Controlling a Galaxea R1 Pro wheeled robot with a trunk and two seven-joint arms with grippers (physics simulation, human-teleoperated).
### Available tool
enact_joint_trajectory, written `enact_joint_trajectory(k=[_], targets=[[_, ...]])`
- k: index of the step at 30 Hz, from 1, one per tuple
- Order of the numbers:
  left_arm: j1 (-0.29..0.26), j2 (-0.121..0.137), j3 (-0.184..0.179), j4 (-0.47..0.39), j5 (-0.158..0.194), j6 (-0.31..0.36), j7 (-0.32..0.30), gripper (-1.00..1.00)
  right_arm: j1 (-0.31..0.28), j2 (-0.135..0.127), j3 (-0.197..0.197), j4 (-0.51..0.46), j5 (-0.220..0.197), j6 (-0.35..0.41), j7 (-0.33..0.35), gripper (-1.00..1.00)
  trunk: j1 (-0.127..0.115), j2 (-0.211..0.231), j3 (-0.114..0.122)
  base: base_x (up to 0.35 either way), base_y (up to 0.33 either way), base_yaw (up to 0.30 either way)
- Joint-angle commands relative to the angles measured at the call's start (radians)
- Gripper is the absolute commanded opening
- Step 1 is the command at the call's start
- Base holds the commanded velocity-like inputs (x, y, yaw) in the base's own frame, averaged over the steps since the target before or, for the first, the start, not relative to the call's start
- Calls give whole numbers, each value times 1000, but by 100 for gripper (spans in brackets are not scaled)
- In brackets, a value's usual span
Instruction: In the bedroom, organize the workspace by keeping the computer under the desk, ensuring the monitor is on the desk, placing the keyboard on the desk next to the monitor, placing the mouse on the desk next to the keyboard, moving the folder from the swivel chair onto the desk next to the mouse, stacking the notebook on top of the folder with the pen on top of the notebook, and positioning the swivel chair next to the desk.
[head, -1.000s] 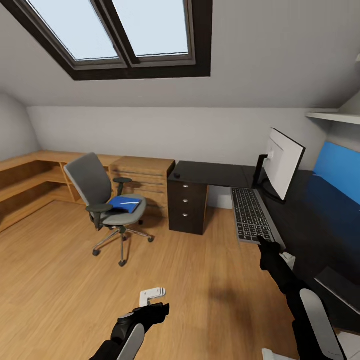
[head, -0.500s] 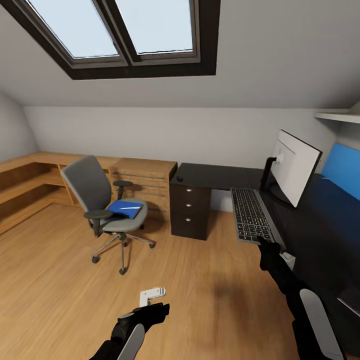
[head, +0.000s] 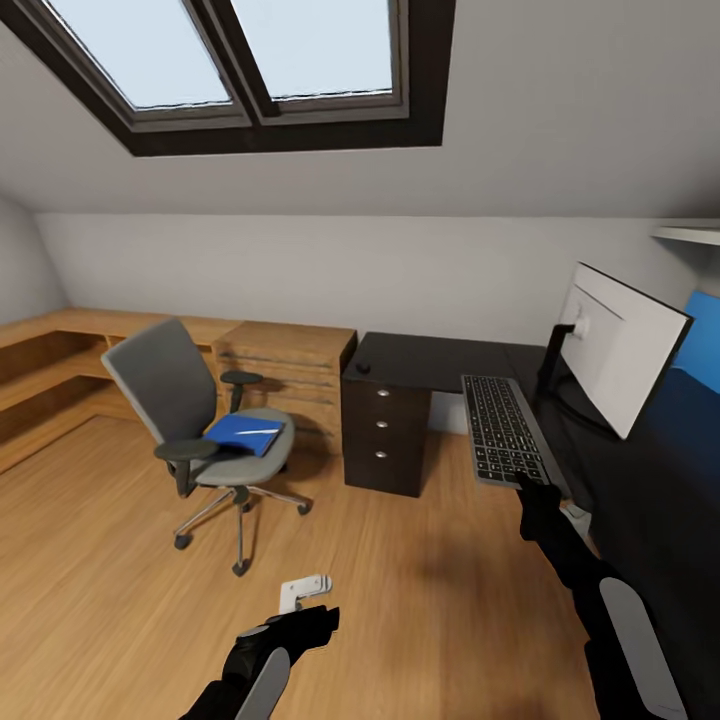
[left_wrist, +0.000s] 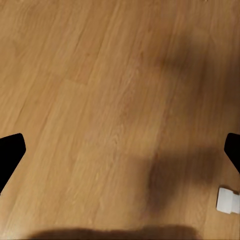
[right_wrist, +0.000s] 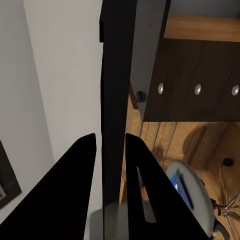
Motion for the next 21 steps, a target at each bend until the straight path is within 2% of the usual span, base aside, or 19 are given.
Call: enact_joint_trajectory(k=[1, 21], targets=[[-1, 0, -2, -1, 11, 2, 10, 100, -1, 1, -3, -2, -13, 5, -5, -100, 1, -1, -1, 321, 2, 0], [-1, 0, -2, -1, 12, 2, 10, 100, -1, 1, -4, -1, -13, 3, -6, -100, 1, -1, -1, 321, 0, 0]])
